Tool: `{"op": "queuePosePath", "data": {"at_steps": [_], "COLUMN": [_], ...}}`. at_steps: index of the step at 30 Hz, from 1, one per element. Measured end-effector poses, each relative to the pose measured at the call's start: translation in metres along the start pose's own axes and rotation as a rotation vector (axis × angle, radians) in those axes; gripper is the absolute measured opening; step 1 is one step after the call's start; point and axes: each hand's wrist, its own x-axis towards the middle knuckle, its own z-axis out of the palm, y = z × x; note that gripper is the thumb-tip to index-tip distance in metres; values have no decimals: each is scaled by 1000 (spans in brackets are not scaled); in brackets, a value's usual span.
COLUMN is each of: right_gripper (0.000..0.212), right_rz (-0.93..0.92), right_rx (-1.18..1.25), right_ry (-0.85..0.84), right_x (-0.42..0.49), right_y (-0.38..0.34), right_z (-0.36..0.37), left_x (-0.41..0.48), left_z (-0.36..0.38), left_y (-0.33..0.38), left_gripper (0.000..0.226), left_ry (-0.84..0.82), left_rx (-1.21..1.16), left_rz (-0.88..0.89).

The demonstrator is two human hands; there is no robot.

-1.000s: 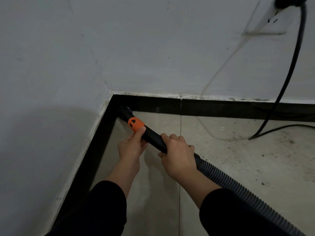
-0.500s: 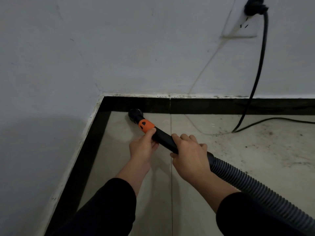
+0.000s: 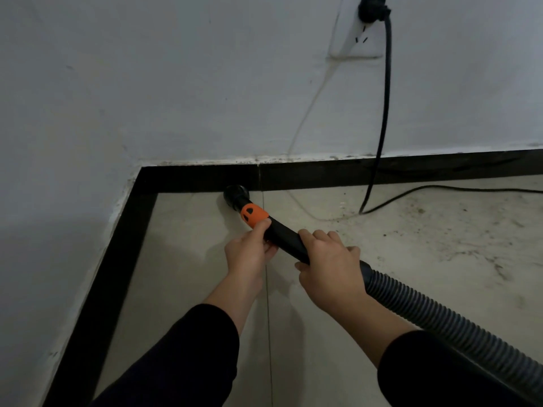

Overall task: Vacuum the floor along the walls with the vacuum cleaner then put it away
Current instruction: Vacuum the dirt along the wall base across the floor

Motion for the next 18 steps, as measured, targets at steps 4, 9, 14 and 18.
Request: {"op": "queuePosePath", "data": {"at_steps": [4, 9, 14, 18], "right_gripper": [34, 35, 34, 36], "right_rz": [16, 37, 63, 88], "right_rx": [-20, -32, -25, -26], "right_ry": [11, 31, 38, 38], "right_x": [-8, -14, -22, -28], "right_y": [10, 20, 29, 35], "right_z": [-5, -13, -16, -18], "left_x": [-8, -15, -20, -25], "left_z": [9, 20, 27, 32], "left_y": [-6, -9, -15, -22], "left_gripper": [14, 16, 12, 12], "left_ry": [-16, -38, -65, -80], "left_rx": [25, 41, 52, 69], "left_rz": [-9, -29, -35, -29]}}
